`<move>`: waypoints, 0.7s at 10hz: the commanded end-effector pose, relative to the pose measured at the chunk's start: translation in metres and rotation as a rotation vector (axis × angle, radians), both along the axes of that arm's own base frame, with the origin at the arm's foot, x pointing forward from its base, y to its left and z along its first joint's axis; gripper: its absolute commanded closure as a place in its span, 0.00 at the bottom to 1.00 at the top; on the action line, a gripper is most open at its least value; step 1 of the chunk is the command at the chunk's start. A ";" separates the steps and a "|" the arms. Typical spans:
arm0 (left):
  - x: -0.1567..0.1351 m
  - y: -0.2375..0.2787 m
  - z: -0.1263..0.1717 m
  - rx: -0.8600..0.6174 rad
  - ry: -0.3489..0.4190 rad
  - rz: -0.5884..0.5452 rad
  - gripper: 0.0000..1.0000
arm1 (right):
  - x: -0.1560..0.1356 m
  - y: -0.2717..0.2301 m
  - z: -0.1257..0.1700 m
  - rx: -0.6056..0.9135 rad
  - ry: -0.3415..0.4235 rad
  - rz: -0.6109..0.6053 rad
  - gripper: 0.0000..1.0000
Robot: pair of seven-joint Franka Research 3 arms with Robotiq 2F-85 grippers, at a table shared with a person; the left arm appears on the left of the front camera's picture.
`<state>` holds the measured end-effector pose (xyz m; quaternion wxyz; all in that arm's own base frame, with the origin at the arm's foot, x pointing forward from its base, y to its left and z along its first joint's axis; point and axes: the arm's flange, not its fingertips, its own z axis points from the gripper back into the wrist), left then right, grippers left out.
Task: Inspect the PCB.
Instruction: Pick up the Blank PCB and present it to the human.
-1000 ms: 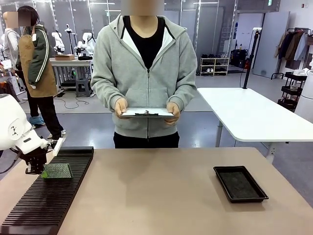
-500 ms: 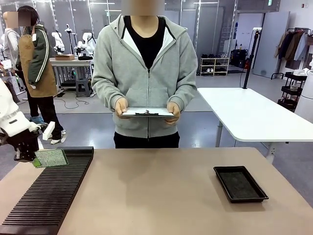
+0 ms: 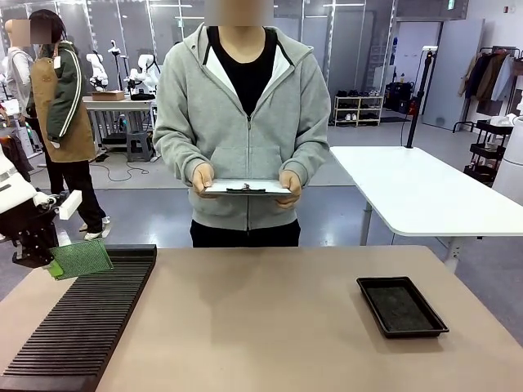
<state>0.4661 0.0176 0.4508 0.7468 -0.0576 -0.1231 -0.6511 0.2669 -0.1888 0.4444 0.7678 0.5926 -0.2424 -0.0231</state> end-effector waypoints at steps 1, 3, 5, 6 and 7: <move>-0.002 0.000 0.005 -0.101 0.052 0.009 1.00 | 0.000 -0.001 0.001 0.005 -0.023 0.002 0.00; -0.007 -0.007 0.013 -0.304 0.235 0.107 1.00 | 0.000 -0.001 0.001 0.005 -0.023 0.002 0.00; -0.004 -0.016 0.014 -0.453 0.319 0.200 1.00 | 0.000 -0.001 0.001 0.005 -0.023 0.002 0.00; 0.001 -0.018 0.015 -0.548 0.347 0.255 1.00 | 0.000 -0.001 0.001 0.005 -0.023 0.002 0.00; 0.012 -0.019 0.013 -0.644 0.397 0.322 1.00 | 0.000 -0.001 0.001 0.005 -0.023 0.002 0.00</move>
